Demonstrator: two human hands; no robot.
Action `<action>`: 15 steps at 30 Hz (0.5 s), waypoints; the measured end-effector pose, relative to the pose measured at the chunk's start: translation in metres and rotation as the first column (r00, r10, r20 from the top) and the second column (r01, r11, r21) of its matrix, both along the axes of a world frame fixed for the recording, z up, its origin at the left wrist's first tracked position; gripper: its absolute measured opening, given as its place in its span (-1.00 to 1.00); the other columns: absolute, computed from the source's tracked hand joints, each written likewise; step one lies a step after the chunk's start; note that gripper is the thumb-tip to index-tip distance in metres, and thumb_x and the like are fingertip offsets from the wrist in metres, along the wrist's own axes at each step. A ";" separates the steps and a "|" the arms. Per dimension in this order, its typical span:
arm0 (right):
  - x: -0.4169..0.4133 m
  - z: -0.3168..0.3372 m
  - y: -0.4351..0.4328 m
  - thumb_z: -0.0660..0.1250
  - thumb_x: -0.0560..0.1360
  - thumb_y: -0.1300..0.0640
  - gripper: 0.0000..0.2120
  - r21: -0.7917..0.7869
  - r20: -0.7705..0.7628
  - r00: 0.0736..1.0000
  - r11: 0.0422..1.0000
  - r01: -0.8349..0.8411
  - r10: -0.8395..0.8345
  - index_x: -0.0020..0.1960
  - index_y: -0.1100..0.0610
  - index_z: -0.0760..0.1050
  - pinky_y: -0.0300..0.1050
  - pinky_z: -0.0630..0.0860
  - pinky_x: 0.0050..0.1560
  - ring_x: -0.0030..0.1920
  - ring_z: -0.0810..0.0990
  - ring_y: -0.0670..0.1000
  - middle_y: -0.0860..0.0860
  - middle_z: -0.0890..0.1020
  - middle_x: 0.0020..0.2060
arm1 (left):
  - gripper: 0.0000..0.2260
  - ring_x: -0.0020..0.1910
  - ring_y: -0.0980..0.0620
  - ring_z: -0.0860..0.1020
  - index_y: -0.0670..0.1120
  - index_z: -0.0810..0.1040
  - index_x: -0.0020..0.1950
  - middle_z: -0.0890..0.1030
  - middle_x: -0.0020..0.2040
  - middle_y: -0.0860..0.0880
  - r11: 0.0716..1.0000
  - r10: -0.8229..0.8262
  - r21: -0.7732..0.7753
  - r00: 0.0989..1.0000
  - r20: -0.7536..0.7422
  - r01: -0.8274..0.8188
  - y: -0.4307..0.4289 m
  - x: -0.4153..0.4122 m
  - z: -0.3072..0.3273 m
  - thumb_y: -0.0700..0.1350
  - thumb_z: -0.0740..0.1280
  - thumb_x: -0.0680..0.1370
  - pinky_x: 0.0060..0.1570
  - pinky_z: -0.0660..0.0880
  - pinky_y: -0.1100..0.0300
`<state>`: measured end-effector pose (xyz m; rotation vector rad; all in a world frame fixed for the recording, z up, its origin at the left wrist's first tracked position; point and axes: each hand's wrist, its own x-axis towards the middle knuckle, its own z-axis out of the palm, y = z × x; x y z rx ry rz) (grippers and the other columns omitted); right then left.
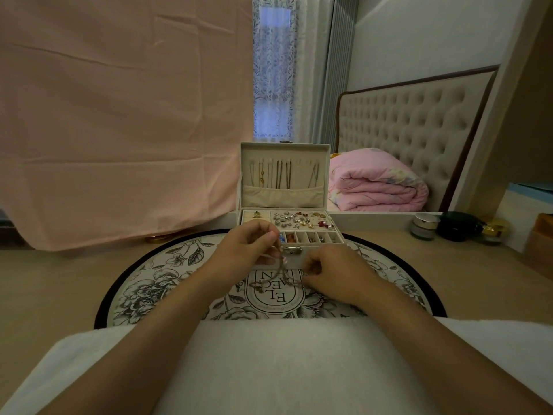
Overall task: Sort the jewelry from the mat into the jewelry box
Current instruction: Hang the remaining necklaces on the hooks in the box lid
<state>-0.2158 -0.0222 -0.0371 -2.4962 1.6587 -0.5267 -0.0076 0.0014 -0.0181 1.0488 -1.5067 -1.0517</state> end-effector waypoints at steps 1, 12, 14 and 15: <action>0.004 0.001 0.001 0.43 0.49 -0.02 -0.82 0.007 0.093 0.995 0.999 -0.036 0.036 0.10 -0.08 0.63 -0.13 0.58 0.07 0.02 0.61 -0.14 -0.16 0.67 -0.01 | -0.89 -0.16 -0.02 0.65 -0.20 0.57 0.03 0.65 -0.13 -0.12 1.000 -0.013 -0.005 1.000 -0.016 0.013 0.001 -0.002 0.001 -0.23 0.25 0.64 -0.06 0.64 0.16; 0.025 0.011 0.012 0.35 0.58 0.25 -0.91 0.266 0.803 0.596 0.899 -0.347 -0.008 -0.06 0.16 0.61 -0.15 0.60 0.11 -0.03 0.70 0.02 0.05 0.73 -0.13 | -0.94 -0.19 -0.02 0.69 -0.15 0.62 0.00 0.71 -0.17 -0.14 0.998 0.069 0.004 0.983 -0.172 -0.070 0.001 -0.001 0.005 -0.26 0.37 0.56 -0.20 0.64 0.19; 0.028 0.007 0.012 0.33 0.58 0.33 -0.90 0.306 0.848 0.526 0.866 -0.396 -0.060 0.04 0.17 0.53 -0.01 0.61 0.14 -0.02 0.70 0.07 0.07 0.71 -0.08 | -0.93 -0.13 -0.04 0.71 -0.19 0.62 0.02 0.72 -0.13 -0.18 0.998 0.053 0.034 0.971 -0.232 -0.046 0.002 -0.001 0.005 -0.27 0.37 0.56 -0.17 0.65 0.20; 0.030 0.006 0.012 0.32 0.57 0.37 -0.85 0.324 0.867 0.492 0.845 -0.425 -0.085 0.10 0.20 0.50 0.03 0.62 0.09 -0.05 0.71 0.10 0.09 0.71 -0.08 | -0.92 -0.10 -0.04 0.71 -0.20 0.61 0.03 0.72 -0.11 -0.18 0.998 0.046 0.043 0.967 -0.251 -0.036 0.002 -0.001 0.005 -0.27 0.37 0.56 -0.15 0.65 0.20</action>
